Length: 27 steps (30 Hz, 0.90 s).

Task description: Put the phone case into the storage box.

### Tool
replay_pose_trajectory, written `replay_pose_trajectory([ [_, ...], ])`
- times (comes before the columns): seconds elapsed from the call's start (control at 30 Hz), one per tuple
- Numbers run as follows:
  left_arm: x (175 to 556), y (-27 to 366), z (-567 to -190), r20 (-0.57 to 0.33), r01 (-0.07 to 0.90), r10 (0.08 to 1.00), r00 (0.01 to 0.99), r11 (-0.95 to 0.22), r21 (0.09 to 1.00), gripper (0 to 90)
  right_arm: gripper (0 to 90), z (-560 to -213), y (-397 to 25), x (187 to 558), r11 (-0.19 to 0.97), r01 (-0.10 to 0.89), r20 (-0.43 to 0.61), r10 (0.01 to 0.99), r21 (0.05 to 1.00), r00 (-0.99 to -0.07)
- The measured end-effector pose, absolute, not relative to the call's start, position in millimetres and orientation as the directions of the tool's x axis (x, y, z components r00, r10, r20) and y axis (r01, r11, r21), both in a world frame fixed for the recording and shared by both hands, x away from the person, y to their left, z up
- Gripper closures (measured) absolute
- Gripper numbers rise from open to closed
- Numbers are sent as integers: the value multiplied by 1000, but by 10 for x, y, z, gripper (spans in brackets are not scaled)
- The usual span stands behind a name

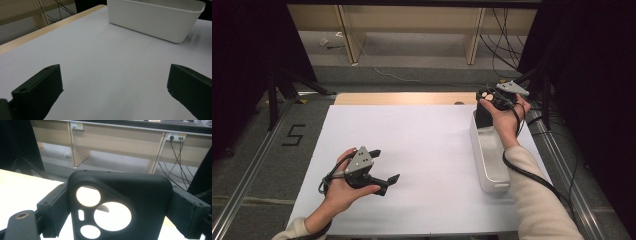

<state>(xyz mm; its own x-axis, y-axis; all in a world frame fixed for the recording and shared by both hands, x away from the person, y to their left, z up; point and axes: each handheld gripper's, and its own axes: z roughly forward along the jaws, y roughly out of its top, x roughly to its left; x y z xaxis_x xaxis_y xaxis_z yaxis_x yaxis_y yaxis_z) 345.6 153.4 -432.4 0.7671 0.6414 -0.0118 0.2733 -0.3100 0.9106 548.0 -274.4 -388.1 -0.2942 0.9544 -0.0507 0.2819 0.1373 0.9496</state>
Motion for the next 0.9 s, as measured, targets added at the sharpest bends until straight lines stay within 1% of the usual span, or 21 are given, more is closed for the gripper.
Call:
replay_pose_trajectory([
  [0.13,3457,1535,-4324,-14,275,642,767,-308,911,0,146,-3896,-2719,5490,159,294,-66,951,942,-302],
  [0.9,3454,1528,-4325,-13,274,638,770,-311,910,0,140,-3992,-2733,5532,165,352,-51,949,921,-312],
])
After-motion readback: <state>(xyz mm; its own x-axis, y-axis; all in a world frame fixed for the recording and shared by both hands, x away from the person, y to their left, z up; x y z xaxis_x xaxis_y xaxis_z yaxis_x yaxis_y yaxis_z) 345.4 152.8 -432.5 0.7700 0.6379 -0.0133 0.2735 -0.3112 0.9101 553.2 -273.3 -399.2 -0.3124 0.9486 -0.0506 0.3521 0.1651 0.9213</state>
